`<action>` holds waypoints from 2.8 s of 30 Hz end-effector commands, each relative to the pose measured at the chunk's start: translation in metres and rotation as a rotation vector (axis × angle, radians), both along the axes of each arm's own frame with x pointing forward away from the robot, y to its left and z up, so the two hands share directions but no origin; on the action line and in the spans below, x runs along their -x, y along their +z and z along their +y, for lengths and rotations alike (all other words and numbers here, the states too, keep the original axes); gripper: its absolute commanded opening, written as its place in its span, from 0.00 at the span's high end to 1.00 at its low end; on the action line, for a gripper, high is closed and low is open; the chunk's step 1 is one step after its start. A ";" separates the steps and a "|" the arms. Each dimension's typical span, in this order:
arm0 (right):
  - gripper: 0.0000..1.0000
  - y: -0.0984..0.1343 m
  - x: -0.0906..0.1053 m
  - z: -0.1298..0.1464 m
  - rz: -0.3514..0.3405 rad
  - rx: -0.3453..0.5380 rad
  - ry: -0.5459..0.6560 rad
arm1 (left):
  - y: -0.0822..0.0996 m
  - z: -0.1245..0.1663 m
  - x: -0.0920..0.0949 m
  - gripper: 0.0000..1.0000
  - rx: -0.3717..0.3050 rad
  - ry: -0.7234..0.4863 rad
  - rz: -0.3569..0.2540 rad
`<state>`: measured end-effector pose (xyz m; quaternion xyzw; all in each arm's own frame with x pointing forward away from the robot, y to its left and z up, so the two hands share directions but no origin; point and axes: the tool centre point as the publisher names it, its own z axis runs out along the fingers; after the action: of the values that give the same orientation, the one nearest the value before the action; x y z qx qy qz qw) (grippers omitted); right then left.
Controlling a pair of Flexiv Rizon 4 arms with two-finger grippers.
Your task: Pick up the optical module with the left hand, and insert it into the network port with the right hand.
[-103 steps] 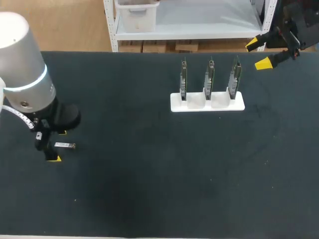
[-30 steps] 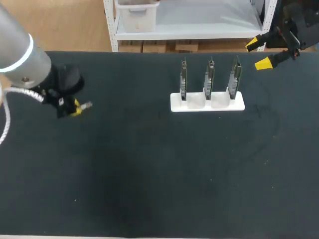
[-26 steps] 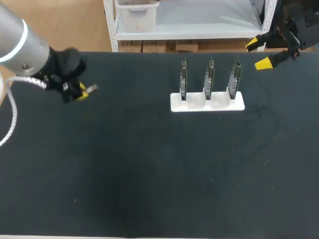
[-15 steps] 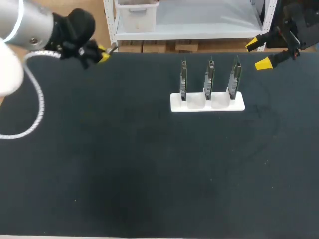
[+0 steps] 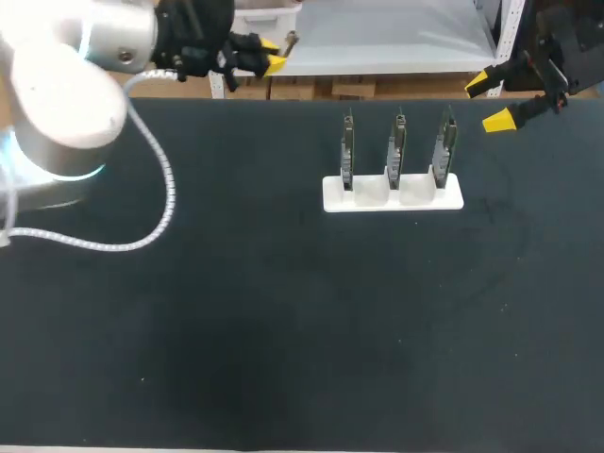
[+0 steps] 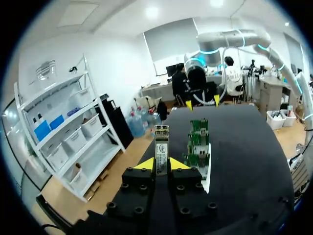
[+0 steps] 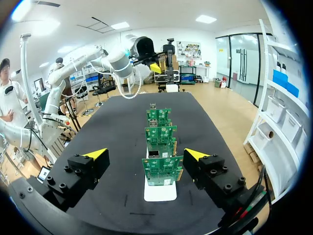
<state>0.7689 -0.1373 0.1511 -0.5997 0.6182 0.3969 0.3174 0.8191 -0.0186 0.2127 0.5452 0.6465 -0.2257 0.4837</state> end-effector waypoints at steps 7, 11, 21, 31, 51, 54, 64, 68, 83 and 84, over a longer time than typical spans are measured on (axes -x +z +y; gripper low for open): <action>0.00 0.000 0.002 0.000 -0.004 0.001 -0.004 | 0.011 -0.076 -0.011 1.00 0.280 -0.191 -0.024; 0.00 0.000 0.002 0.000 -0.004 0.001 -0.004 | 0.013 -0.097 -0.001 1.00 0.343 -0.204 -0.003; 0.00 0.000 0.002 0.000 -0.004 0.001 -0.004 | 0.015 -0.137 0.028 1.00 0.442 -0.238 0.034; 0.00 0.000 0.002 0.000 -0.004 0.001 -0.004 | 0.011 -0.168 0.046 1.00 0.434 -0.342 0.037; 0.00 0.000 0.002 0.000 -0.004 0.001 -0.004 | -0.006 -0.215 0.040 1.00 0.452 -0.431 0.079; 0.00 0.000 0.002 0.000 -0.004 0.001 -0.004 | -0.007 -0.222 0.041 1.00 0.437 -0.438 0.087; 0.00 0.000 0.002 0.000 -0.004 0.001 -0.004 | -0.020 -0.233 0.042 1.00 0.384 -0.452 0.133; 0.00 0.000 0.002 0.000 -0.004 0.001 -0.004 | -0.022 -0.235 0.043 1.00 0.378 -0.451 0.138; 0.00 0.000 0.002 0.000 -0.004 0.001 -0.004 | -0.028 -0.240 0.047 1.00 0.411 -0.414 0.184; 0.00 0.000 0.002 0.000 -0.004 0.001 -0.004 | -0.028 -0.240 0.046 1.00 0.424 -0.402 0.199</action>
<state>0.7688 -0.1373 0.1510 -0.5997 0.6182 0.3969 0.3174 0.7727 -0.2571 0.1870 0.5374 0.5019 -0.4922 0.4659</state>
